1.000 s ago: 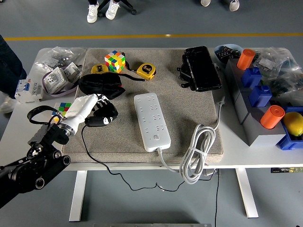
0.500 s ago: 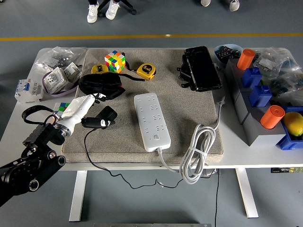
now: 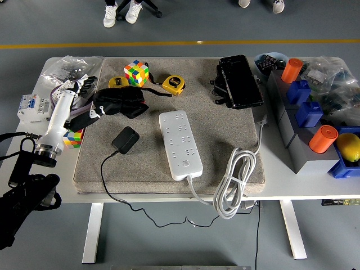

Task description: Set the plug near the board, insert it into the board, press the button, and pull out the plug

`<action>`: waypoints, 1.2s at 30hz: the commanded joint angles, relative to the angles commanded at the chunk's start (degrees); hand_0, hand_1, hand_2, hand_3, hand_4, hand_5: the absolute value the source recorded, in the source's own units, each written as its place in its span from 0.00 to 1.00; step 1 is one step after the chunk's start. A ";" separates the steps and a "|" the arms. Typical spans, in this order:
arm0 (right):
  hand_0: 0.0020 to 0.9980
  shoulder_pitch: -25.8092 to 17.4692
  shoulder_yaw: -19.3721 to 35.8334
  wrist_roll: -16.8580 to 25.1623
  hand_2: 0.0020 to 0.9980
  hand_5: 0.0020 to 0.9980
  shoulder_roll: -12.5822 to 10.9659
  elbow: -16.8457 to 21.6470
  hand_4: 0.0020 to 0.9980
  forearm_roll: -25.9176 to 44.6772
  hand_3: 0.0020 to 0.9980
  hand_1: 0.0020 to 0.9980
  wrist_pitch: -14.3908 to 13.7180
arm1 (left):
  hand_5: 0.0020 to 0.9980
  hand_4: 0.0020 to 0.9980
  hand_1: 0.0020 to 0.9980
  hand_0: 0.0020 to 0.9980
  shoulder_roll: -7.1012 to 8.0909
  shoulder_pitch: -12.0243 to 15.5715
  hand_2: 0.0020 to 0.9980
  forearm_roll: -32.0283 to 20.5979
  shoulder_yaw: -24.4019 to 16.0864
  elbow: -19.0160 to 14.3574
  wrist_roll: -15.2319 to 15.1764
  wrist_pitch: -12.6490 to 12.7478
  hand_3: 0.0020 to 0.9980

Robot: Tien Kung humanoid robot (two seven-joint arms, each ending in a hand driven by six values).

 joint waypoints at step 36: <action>0.63 1.61 -3.06 -0.40 0.63 0.53 -0.16 -1.89 0.99 2.77 0.55 0.66 -0.40 | 0.40 0.90 0.68 0.66 -1.39 2.00 0.70 -6.67 -3.87 0.02 1.39 -1.81 0.65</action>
